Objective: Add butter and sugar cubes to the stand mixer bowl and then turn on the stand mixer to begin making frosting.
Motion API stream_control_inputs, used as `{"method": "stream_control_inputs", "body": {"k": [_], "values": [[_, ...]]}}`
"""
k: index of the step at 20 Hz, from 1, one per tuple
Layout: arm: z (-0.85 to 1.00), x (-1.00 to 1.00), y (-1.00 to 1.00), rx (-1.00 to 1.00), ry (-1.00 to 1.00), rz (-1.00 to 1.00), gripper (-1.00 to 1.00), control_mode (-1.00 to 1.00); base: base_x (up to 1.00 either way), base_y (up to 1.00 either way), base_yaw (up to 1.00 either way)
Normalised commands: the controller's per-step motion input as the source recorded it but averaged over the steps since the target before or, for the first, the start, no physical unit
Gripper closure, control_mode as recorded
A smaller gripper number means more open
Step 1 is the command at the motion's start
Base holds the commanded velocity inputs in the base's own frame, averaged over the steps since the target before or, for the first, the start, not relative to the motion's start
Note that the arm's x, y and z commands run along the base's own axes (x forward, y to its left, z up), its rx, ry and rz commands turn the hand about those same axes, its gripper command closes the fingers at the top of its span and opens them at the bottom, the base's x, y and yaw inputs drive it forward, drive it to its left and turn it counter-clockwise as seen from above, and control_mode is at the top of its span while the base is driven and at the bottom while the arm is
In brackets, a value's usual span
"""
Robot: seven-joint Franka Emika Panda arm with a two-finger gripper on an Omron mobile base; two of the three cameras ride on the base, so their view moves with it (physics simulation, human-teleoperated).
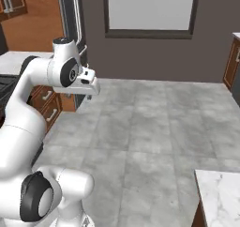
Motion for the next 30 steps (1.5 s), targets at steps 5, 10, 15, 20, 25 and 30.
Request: {"method": "stream_control_inputs", "body": {"k": [5,10,15,20,25,30], "values": [[0.0,0.0,0.0,0.0,0.0,0.0,-1.0,1.0,1.0,0.21,-0.19],[0.0,0.0,0.0,0.0,0.0,0.0,-1.0,1.0,0.92,0.27,-0.4],[0.0,0.0,0.0,0.0,0.0,0.0,-1.0,1.0,0.61,0.3,-0.61],[0.0,0.0,0.0,0.0,0.0,0.0,-1.0,1.0,0.45,0.22,-0.66],[0.0,0.0,0.0,0.0,0.0,0.0,-1.0,1.0,0.41,0.34,-0.67],[0.0,0.0,0.0,0.0,0.0,0.0,-1.0,1.0,0.54,0.64,-0.63]]}}
